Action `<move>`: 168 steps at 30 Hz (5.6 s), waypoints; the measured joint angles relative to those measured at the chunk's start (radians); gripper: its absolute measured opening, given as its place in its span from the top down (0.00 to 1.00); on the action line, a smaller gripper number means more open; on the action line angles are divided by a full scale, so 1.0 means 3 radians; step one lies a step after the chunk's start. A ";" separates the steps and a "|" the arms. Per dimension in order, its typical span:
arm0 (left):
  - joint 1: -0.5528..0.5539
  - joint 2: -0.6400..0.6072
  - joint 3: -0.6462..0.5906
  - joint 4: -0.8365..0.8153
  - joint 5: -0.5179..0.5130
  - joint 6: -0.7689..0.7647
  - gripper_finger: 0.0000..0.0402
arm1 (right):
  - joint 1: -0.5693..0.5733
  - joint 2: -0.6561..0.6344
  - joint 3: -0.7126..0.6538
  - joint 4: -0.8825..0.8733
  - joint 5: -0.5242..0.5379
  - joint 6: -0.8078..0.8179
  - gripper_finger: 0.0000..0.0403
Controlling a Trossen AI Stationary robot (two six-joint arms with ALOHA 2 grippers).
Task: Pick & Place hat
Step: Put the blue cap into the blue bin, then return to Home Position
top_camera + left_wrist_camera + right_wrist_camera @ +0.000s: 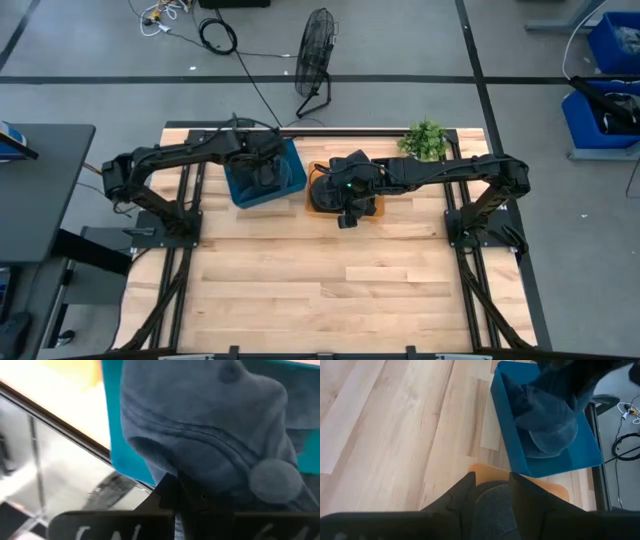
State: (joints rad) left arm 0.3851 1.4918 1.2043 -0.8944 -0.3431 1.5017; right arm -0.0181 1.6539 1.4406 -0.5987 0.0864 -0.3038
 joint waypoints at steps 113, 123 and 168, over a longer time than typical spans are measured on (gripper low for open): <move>-0.0020 -0.4958 -0.3279 0.2841 0.0456 -0.4983 0.65 | -0.0300 -0.5245 -0.4553 0.2509 -0.0288 0.0933 0.70; -0.0020 -0.4954 -0.3984 0.3353 0.0753 -0.5184 0.65 | -0.0300 -0.5351 -0.4752 0.2523 -0.0290 0.1019 0.70; -0.0023 -0.4929 -0.3988 0.3186 0.1038 -0.5054 0.65 | -0.0298 -0.5303 -0.4747 0.2040 -0.0170 0.1158 0.70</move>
State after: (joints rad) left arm 0.3781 0.0132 0.0078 0.0615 -0.0319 -0.0144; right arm -0.1076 0.0631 0.0166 0.0132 0.0353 0.0437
